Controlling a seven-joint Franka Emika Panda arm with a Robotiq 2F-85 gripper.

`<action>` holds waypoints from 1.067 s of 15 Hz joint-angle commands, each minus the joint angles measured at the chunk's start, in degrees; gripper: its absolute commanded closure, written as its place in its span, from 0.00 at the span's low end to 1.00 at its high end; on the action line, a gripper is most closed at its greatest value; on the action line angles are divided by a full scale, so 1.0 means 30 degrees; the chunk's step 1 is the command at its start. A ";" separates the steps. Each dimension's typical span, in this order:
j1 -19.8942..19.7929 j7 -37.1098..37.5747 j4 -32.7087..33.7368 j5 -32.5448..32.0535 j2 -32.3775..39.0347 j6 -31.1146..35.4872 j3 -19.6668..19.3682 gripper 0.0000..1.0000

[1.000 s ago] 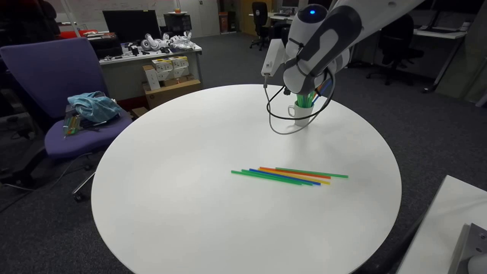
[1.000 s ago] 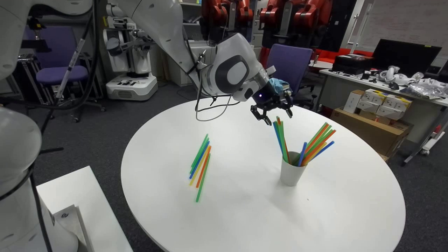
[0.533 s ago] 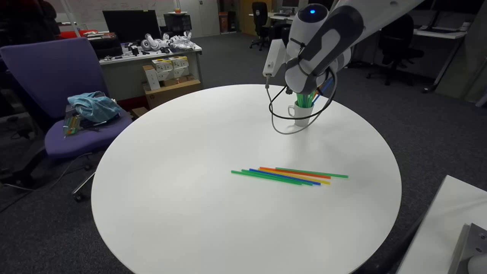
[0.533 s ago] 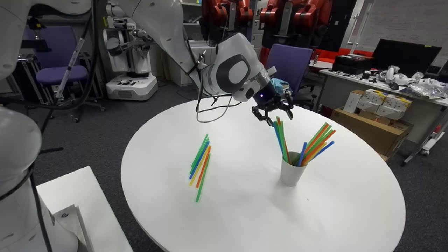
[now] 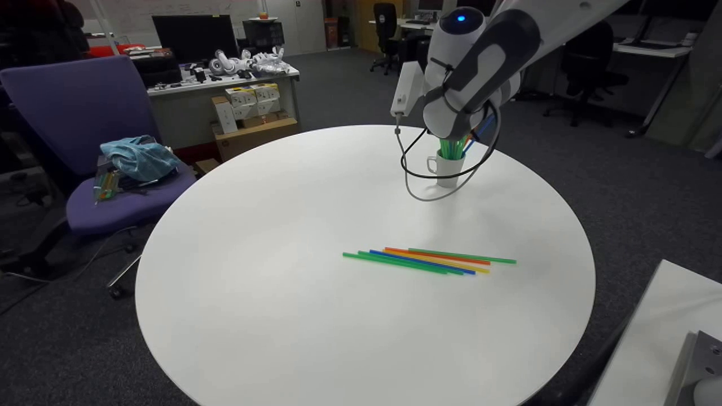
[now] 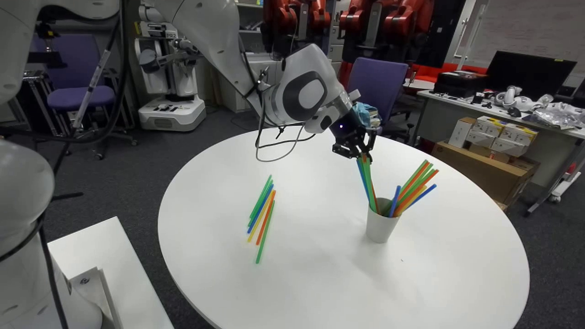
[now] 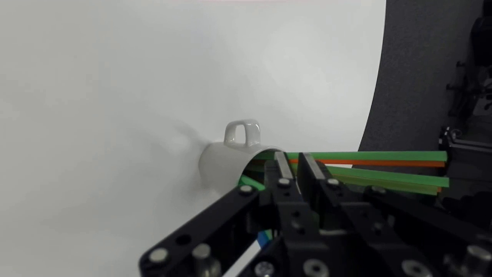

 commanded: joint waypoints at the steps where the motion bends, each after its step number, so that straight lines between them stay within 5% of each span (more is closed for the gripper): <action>1: 0.0057 -0.0080 -0.0165 -0.0885 -0.0842 -0.0687 -0.0211 1.00; 9: 0.0382 -0.0031 -0.0188 -0.1195 -0.1275 -0.0739 -0.0599 1.00; 16: 0.2297 0.0086 -0.0276 -0.1646 -0.2868 -0.0668 -0.2420 1.00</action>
